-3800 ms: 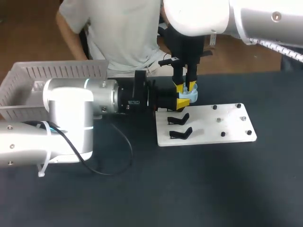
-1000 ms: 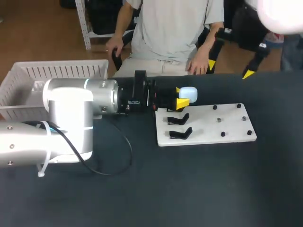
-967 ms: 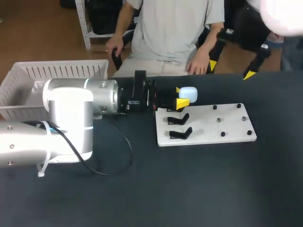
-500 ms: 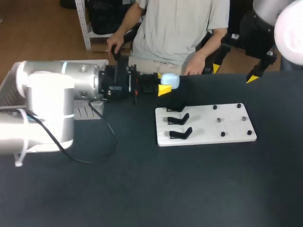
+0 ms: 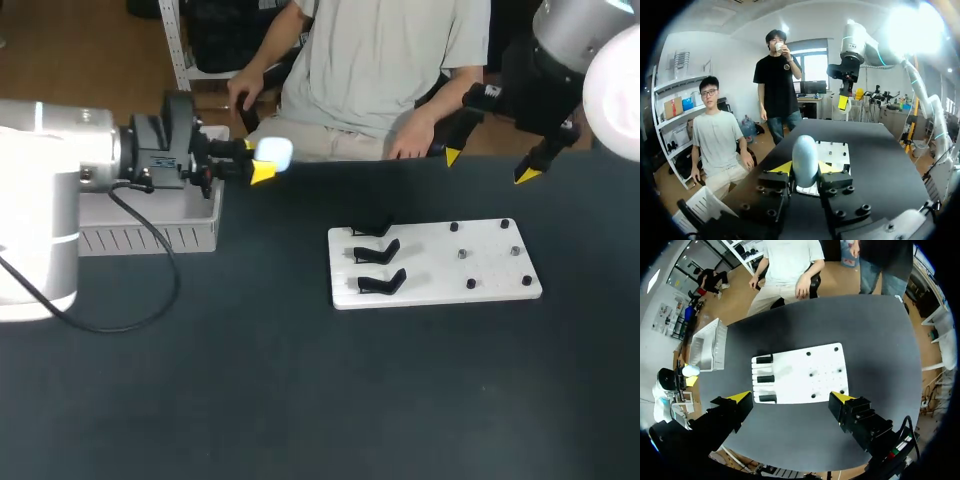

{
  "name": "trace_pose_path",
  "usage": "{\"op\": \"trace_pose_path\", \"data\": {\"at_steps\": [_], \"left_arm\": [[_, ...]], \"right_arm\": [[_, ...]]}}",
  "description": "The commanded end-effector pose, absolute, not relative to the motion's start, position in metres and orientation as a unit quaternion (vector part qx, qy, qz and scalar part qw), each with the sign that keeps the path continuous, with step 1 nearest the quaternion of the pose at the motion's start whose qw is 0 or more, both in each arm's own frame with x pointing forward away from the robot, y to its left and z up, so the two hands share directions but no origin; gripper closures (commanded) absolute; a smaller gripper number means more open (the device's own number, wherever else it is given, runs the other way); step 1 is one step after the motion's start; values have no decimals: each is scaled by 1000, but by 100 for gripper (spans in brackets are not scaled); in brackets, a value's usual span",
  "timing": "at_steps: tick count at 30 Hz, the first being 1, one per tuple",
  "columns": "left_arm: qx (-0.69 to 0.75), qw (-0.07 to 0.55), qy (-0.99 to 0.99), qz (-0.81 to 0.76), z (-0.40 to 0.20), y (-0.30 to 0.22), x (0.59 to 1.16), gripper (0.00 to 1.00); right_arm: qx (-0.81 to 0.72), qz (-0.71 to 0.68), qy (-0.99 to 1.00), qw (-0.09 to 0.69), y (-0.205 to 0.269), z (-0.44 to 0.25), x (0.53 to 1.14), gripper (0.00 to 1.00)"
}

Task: Pick up each earbud case from the left stands, insert the matching earbuds, close the lid, and place the case in the box.

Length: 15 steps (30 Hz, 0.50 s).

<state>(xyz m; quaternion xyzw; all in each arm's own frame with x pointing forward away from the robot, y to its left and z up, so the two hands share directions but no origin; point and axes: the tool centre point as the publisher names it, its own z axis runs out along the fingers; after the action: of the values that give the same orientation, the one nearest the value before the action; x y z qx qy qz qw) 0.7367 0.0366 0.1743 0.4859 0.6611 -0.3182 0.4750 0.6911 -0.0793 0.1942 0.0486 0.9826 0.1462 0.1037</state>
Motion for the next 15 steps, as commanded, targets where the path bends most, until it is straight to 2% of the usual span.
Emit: {"op": "trace_pose_path", "data": {"at_steps": [1,15], "left_arm": [[458,489,695,-263,179,61,729,100],[349,513,773,-135,147,165,755,100]], "right_arm": [[46,152,982,105,-83,195,681,0],[32,157,982,102,-85,188,658,0]]}}
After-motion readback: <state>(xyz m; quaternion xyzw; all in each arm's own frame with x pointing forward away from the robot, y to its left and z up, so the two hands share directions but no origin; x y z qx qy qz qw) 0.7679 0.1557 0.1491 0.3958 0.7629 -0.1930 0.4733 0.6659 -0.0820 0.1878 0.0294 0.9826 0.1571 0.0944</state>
